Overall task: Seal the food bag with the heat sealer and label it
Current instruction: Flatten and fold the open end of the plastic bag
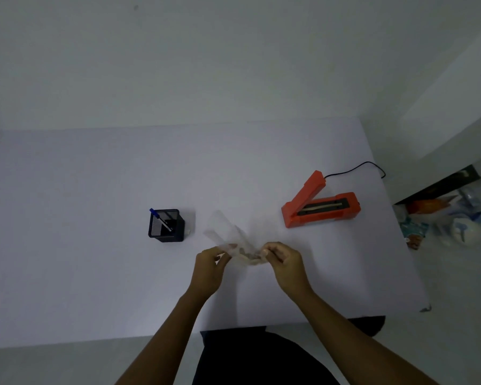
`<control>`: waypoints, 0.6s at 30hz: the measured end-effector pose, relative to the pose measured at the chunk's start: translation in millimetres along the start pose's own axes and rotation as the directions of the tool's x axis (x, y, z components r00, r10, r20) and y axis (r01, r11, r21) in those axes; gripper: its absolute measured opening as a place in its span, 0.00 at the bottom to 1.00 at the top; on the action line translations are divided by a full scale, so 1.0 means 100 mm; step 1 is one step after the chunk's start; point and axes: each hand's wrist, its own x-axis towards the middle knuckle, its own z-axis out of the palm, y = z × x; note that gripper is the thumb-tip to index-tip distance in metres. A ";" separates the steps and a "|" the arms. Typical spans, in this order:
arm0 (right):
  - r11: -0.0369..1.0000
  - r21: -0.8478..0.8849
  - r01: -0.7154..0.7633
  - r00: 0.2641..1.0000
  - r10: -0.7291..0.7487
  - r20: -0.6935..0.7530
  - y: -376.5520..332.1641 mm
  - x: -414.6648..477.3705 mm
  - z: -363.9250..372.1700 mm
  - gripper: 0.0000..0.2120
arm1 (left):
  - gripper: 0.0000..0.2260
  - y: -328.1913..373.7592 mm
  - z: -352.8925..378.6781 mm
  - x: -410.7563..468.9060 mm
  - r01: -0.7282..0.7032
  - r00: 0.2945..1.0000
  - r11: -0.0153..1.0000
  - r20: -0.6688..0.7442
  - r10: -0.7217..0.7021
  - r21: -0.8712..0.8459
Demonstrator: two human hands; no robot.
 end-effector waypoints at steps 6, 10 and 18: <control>0.994 -0.101 -0.037 0.999 0.038 0.012 0.05 0.05 0.01 0.06 | 0.07 0.05 0.01 -0.05 -0.104 0.994 0.994 0.024 0.104 0.029; 0.983 -0.182 0.005 1.000 0.000 0.029 0.05 0.03 0.01 0.08 | 0.06 -0.07 -0.01 -0.10 -0.081 0.997 0.995 -0.013 0.082 0.065; 0.975 -0.220 -0.043 0.994 0.064 0.089 0.21 0.05 0.10 0.12 | 0.08 -0.09 -0.01 -0.12 -0.053 0.998 0.996 -0.039 0.055 0.067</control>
